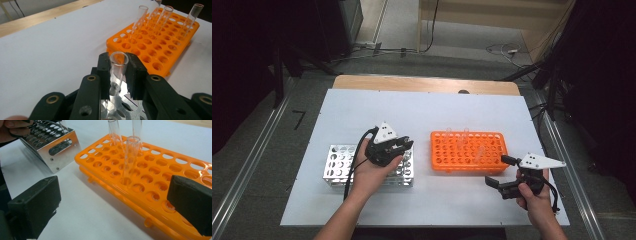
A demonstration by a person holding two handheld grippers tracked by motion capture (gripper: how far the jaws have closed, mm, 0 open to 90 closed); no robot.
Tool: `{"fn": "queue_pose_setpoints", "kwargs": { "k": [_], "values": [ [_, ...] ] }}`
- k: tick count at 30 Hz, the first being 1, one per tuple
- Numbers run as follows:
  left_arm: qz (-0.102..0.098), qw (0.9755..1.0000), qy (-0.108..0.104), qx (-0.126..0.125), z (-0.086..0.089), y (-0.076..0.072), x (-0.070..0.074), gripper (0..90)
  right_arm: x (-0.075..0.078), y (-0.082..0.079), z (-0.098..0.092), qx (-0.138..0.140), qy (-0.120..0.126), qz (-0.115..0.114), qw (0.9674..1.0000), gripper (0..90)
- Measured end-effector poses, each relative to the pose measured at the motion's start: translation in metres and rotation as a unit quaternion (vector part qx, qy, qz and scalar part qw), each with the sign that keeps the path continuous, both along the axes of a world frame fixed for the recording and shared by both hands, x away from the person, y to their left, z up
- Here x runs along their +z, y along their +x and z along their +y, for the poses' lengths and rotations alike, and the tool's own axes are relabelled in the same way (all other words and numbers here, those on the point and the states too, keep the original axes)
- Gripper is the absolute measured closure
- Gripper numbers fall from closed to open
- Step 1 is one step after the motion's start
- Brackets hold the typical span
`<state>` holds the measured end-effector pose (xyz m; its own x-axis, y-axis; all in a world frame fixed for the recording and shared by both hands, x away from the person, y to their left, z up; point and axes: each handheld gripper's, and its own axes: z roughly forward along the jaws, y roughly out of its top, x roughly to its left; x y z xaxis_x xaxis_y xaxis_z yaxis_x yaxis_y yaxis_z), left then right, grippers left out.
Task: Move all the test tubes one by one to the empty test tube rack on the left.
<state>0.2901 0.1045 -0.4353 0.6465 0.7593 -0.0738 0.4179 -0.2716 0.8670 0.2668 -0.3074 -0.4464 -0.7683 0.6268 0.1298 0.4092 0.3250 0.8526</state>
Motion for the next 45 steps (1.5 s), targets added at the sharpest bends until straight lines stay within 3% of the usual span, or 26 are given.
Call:
{"fn": "queue_pose_setpoints", "kwargs": {
  "k": [5, 13, 18, 32, 45],
  "values": [
    [0.002, 0.9999, -0.016, 0.003, 0.003, -0.001, 0.002, 65.3, 0.000, 0.001, 0.000, -0.002, 0.000, 0.002, 1.0000, 0.0],
    [-0.002, 0.9993, -0.037, 0.003, 0.007, -0.010, 0.007, 38.7, 0.000, 0.001, 0.001, -0.001, 0.001, 0.002, 1.0000, 0.0],
    [-0.003, 0.9984, -0.057, 0.002, 0.011, -0.018, 0.010, 27.0, 0.000, 0.002, 0.002, 0.001, 0.001, 0.002, 1.0000, 0.0],
    [-0.007, 0.9957, -0.089, -0.023, 0.013, -0.050, 0.010, 7.2, 0.002, 0.007, 0.008, -0.003, 0.007, 0.006, 1.0000, 0.0],
    [-0.005, 0.9942, -0.103, -0.032, 0.015, -0.070, 0.004, 0.0, 0.001, 0.015, 0.017, 0.004, 0.011, 0.011, 0.9999, 1.0]
  ]
}}
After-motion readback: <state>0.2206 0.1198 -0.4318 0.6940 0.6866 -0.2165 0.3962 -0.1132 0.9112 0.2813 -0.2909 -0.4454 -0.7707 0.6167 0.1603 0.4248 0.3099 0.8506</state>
